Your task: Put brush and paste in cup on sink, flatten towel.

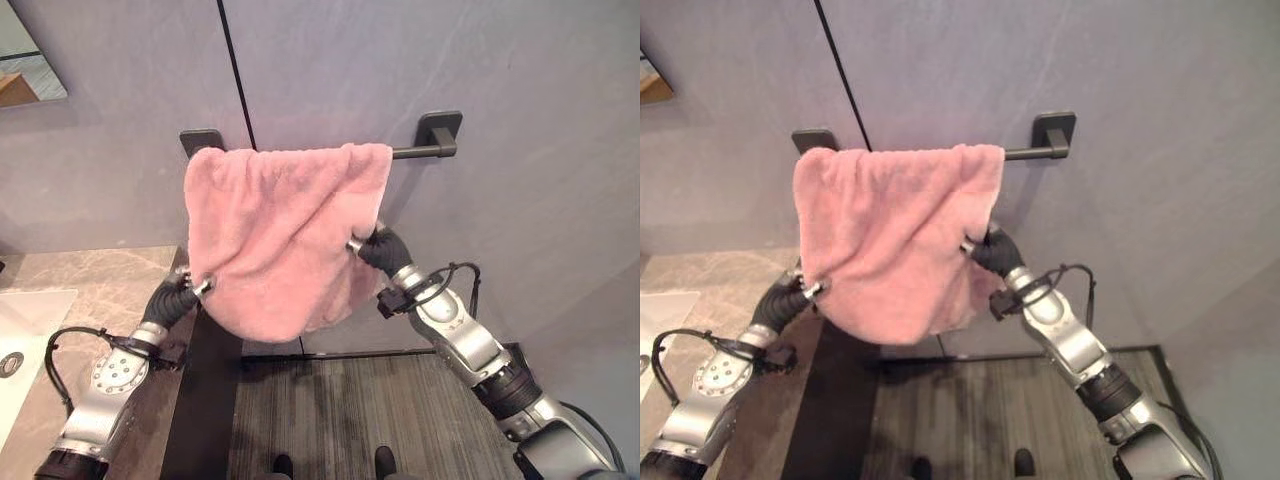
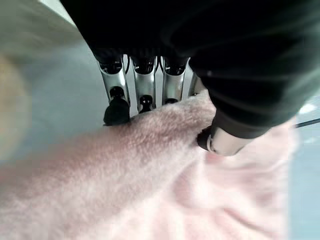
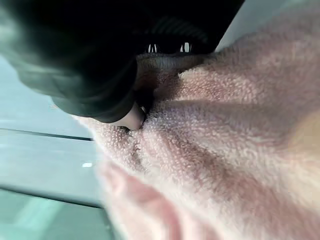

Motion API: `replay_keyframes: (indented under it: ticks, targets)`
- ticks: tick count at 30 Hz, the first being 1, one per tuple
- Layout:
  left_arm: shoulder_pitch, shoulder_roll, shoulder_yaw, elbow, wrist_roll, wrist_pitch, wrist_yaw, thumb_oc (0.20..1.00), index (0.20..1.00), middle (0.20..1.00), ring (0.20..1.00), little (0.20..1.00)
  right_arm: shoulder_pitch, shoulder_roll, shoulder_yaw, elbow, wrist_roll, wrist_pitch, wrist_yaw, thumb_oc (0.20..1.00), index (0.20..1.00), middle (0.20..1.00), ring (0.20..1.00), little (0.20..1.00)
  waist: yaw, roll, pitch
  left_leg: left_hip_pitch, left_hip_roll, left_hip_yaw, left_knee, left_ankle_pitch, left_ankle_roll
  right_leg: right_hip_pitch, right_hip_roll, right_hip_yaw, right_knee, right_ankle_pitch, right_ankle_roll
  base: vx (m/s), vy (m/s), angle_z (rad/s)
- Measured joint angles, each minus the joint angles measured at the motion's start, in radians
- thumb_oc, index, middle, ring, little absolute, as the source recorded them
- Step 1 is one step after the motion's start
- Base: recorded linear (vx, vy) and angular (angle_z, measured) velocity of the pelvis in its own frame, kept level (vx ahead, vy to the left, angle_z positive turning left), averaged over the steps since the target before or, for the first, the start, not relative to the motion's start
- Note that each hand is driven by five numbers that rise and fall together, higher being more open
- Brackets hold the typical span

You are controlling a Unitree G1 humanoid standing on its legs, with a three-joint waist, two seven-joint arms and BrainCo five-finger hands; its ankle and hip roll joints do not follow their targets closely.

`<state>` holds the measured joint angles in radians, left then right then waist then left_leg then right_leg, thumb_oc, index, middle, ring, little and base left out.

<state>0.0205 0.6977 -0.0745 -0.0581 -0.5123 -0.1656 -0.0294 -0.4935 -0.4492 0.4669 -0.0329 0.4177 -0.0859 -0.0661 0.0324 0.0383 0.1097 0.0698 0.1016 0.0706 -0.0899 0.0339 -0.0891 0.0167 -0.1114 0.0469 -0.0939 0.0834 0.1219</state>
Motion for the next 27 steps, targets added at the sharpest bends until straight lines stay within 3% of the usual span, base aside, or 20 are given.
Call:
replay_keyframes:
  ticks: [11, 16, 27]
  targets:
    - [-0.073, -0.077, 0.116, -0.122, -0.04, -0.09, 0.095, 0.2, 0.2, 0.2, 0.2, 0.2, -0.031, -0.006, -0.096, -0.154, -0.002, -0.071, -0.046, 0.2, 0.2, 0.2, 0.2, 0.2, -0.019, 0.01, -0.005, 0.003, -0.002, 0.02, 0.0, -0.004, 0.005, -0.005, -0.001, 0.012, 0.0, -0.002, 0.002, 0.01, 0.002, -0.04]
    - [-0.069, -0.079, 0.109, -0.119, -0.039, -0.092, 0.101, 0.2, 0.2, 0.2, 0.2, 0.2, -0.025, -0.01, -0.102, -0.154, -0.002, -0.073, -0.061, 0.2, 0.2, 0.2, 0.2, 0.2, -0.049, 0.013, -0.006, 0.0, -0.002, 0.032, 0.0, -0.004, 0.006, -0.017, 0.001, 0.03, 0.0, 0.001, 0.002, 0.01, 0.001, -0.08]
    - [-0.052, -0.116, 0.044, -0.036, -0.04, -0.076, 0.09, 0.2, 0.2, 0.2, 0.2, 0.2, 0.049, -0.005, -0.088, -0.131, 0.0, -0.078, -0.055, 0.2, 0.2, 0.2, 0.2, 0.2, -0.053, 0.027, -0.01, 0.002, -0.002, 0.047, 0.0, -0.006, 0.009, -0.023, 0.001, 0.039, 0.0, 0.002, 0.003, 0.0, -0.002, -0.02]
